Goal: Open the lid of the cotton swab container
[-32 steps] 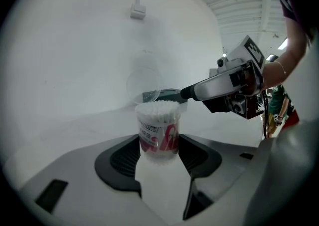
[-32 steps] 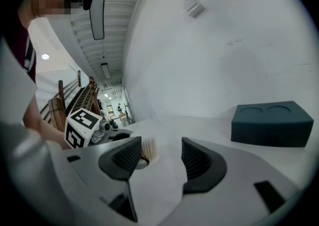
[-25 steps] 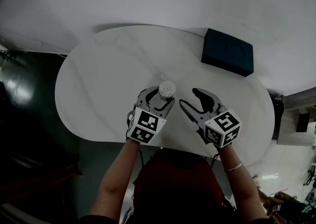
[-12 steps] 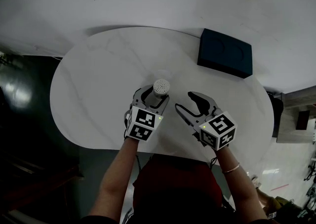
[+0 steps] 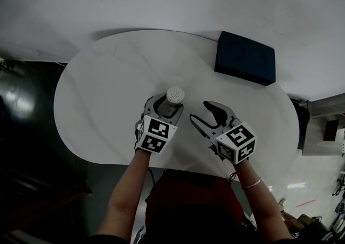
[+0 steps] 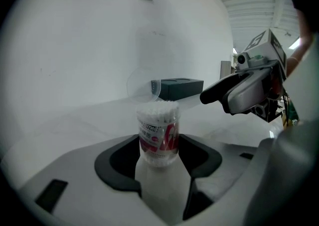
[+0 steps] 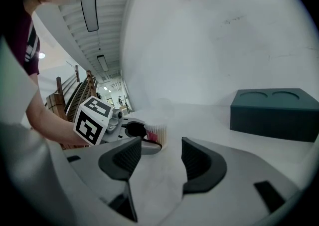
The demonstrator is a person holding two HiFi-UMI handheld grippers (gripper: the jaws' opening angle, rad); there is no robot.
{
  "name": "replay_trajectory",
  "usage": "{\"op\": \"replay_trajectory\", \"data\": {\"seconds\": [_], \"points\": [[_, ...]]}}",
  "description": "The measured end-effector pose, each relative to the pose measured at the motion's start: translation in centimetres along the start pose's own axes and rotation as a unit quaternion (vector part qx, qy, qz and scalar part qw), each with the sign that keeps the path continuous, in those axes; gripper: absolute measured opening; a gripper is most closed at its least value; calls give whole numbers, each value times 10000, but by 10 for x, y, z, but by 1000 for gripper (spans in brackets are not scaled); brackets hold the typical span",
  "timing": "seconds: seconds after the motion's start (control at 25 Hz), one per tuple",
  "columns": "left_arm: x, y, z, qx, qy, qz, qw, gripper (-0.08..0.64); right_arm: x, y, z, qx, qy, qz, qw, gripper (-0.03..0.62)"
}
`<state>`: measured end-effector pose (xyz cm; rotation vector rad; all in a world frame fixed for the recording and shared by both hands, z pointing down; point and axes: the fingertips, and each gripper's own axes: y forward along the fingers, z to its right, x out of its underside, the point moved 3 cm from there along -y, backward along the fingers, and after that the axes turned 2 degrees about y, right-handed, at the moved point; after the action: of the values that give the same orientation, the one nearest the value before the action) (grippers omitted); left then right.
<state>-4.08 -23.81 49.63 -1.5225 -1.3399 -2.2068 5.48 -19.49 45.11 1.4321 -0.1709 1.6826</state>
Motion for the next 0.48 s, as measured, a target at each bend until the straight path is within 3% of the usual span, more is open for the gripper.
{"op": "replay_trajectory", "data": {"seconds": [0.48], "points": [[3,2,2,88,56,-92,9999,256,3,-2,-1,-2,-31,-62,10000,265]]}}
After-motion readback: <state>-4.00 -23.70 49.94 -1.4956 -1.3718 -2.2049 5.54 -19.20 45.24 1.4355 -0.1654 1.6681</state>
